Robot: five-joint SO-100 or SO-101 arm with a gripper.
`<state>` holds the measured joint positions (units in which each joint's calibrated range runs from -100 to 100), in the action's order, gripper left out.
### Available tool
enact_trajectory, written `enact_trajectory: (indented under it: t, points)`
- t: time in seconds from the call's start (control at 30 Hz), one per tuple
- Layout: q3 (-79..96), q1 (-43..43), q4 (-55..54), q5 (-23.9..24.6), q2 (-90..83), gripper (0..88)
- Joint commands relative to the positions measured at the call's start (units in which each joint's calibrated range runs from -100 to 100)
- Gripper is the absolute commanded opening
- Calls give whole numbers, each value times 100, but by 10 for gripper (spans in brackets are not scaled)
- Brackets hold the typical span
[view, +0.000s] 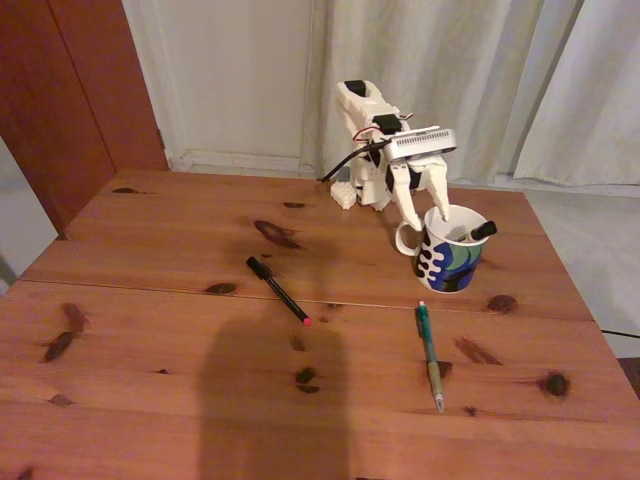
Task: Clean up the desk and place the pens and markers into the cup
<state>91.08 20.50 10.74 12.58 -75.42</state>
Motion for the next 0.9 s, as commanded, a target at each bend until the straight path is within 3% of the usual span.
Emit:
enact_trajectory:
  t: [0.0,0.27,0.57,0.87]
  points:
    - [-416,-51,-141,-58,50,176]
    - [-1020,-253,-3,-823,1307,177]
    - [-3689,-622,2483,-1761,4088,181]
    - [-6079,-992,3713,-2012,5958,183]
